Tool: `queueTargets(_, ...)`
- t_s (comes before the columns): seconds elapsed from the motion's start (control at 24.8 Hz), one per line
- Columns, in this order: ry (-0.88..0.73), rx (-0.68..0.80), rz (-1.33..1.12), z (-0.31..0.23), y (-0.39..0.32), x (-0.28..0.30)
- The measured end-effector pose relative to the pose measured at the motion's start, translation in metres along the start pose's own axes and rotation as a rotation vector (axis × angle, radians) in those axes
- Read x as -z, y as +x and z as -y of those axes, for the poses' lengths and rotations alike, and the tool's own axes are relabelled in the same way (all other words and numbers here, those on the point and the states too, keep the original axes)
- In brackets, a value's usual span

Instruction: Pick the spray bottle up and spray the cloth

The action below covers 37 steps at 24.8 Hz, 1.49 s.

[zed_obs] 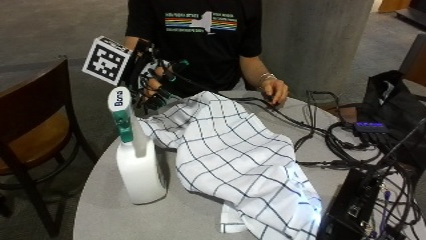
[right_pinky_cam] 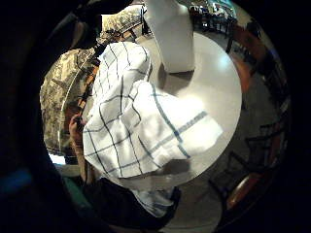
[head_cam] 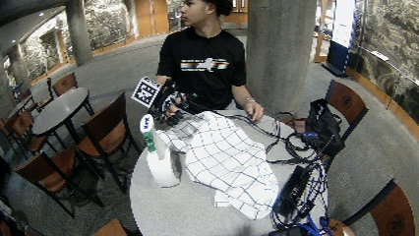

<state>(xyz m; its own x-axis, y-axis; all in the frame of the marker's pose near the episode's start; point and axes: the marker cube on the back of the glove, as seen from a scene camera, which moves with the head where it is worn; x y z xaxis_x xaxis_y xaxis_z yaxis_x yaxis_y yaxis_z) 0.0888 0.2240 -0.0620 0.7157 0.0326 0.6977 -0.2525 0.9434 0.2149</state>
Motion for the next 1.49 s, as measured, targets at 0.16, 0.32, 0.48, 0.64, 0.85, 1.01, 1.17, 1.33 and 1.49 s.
queueTargets(0.16, 0.046, -0.043, 0.103, -0.001, 0.005, 0.011)
queueTargets(0.32, 0.075, -0.088, 0.086, 0.008, 0.014, 0.016)
queueTargets(0.48, 0.095, -0.138, 0.073, 0.019, 0.026, 0.018)
queueTargets(0.64, 0.140, -0.170, 0.048, 0.023, 0.037, 0.023)
queueTargets(0.85, 0.191, -0.198, 0.016, 0.034, 0.046, 0.033)
queueTargets(1.01, 0.228, -0.209, -0.008, 0.044, 0.053, 0.040)
queueTargets(1.17, 0.248, -0.243, -0.029, 0.057, 0.059, 0.043)
queueTargets(1.33, 0.293, -0.248, -0.020, 0.064, 0.063, 0.043)
queueTargets(1.49, 0.405, -0.226, -0.055, 0.064, 0.065, 0.047)
